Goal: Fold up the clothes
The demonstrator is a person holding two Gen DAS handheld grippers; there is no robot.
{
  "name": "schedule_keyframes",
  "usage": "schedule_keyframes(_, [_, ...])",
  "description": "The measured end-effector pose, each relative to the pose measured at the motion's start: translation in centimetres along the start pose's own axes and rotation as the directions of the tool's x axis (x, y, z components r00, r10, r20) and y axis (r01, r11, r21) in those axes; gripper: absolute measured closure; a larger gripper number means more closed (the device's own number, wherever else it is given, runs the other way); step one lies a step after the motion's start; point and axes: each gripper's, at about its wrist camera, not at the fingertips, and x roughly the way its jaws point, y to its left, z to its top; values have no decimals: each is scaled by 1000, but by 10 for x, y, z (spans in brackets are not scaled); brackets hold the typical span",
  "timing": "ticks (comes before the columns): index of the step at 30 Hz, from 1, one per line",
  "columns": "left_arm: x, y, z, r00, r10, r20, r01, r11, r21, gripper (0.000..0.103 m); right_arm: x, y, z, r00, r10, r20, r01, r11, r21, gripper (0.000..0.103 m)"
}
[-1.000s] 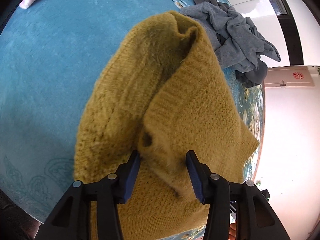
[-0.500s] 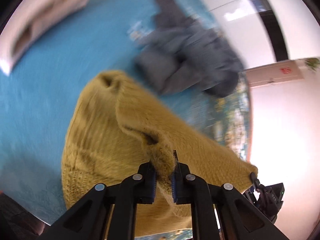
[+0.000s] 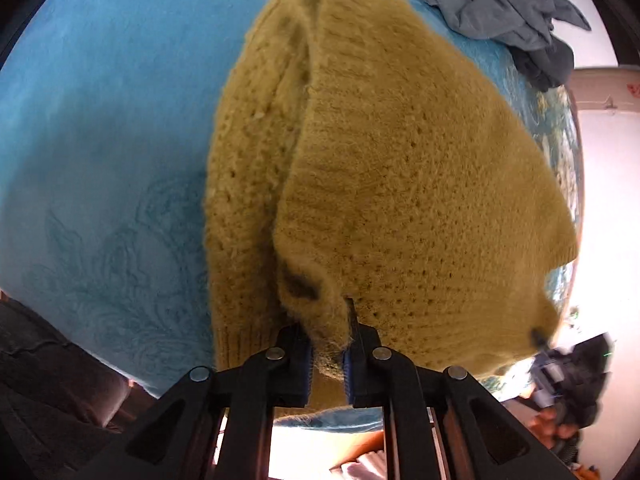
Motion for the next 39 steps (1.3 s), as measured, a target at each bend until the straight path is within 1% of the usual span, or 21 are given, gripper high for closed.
schedule_keyframes(2, [-10,-4,3,1000,3,23,-4,1000,19,91,6,-9,-1,1000,-20,-13,20,1000,17,90])
schedule_keyframes(5, [-10,-7,2,1000,14,19,-15,999,42,90,8,-12,-4,999,-46,-27,46,999,9,90])
schedule_keyframes(11, [-24,1,8,998,-61,20,61,998,0,85,5,1,-3,992,-105,-66,100,992,-72,89])
schedule_keyframes(13, [-34,3,14,997,-76,31,77,997,-5,81,3,4,-2,987,-123,-103,114,990,-89,88])
schedule_keyframes(15, [-49,4,23,994,-87,72,87,996,2,72,-7,10,3,987,-130,-94,119,986,-118,88])
schedule_keyframes(16, [-58,5,28,991,-93,101,93,996,6,68,-14,15,7,989,-127,-79,116,984,-133,86])
schedule_keyframes(18, [-71,6,40,980,-119,163,123,992,-13,46,-27,23,18,995,-97,-29,91,984,-152,67])
schedule_keyframes(19, [-78,7,49,971,-136,195,143,989,-26,43,-31,26,27,997,-78,2,77,985,-154,48])
schedule_keyframes(20, [-85,7,58,962,-152,227,165,986,-39,41,-36,29,36,998,-59,32,63,986,-154,42])
schedule_keyframes(21, [-91,9,66,952,-166,259,185,981,-51,39,-38,32,44,998,-39,59,47,988,-145,42])
schedule_keyframes(23, [-93,22,84,940,-165,298,200,976,-89,36,-37,37,61,994,21,106,-7,992,-122,41])
schedule_keyframes(25, [-94,21,107,939,-159,304,208,969,-135,36,-35,32,83,986,58,156,-46,996,-79,41])
schedule_keyframes(29, [-74,15,130,955,-141,262,191,966,-177,36,-31,25,115,971,119,207,-127,992,23,41])
schedule_keyframes(31, [-71,26,120,964,-116,240,161,970,-180,37,-29,21,127,973,101,207,-112,993,44,41])
schedule_keyframes(33, [-64,29,125,966,-119,229,163,969,-184,38,-22,24,135,973,90,215,-103,993,50,42])
schedule_keyframes(34, [-61,30,127,966,-124,225,168,968,-189,39,-21,23,139,972,92,218,-106,993,53,47])
schedule_keyframes(35, [-58,32,128,967,-128,220,173,964,-200,41,-17,22,141,971,106,216,-122,991,58,53])
schedule_keyframes(36, [-45,28,127,969,-127,214,173,962,-212,47,-14,21,144,972,116,205,-132,989,65,55])
schedule_keyframes(37, [-41,28,129,972,-114,207,161,960,-229,52,-11,20,147,973,123,195,-139,988,71,61])
schedule_keyframes(38, [-37,27,130,975,-102,200,150,958,-244,64,-8,21,148,977,105,186,-120,990,72,73])
schedule_keyframes(39, [-36,27,131,975,-97,202,146,959,-245,73,-5,22,150,980,87,178,-101,992,72,79])
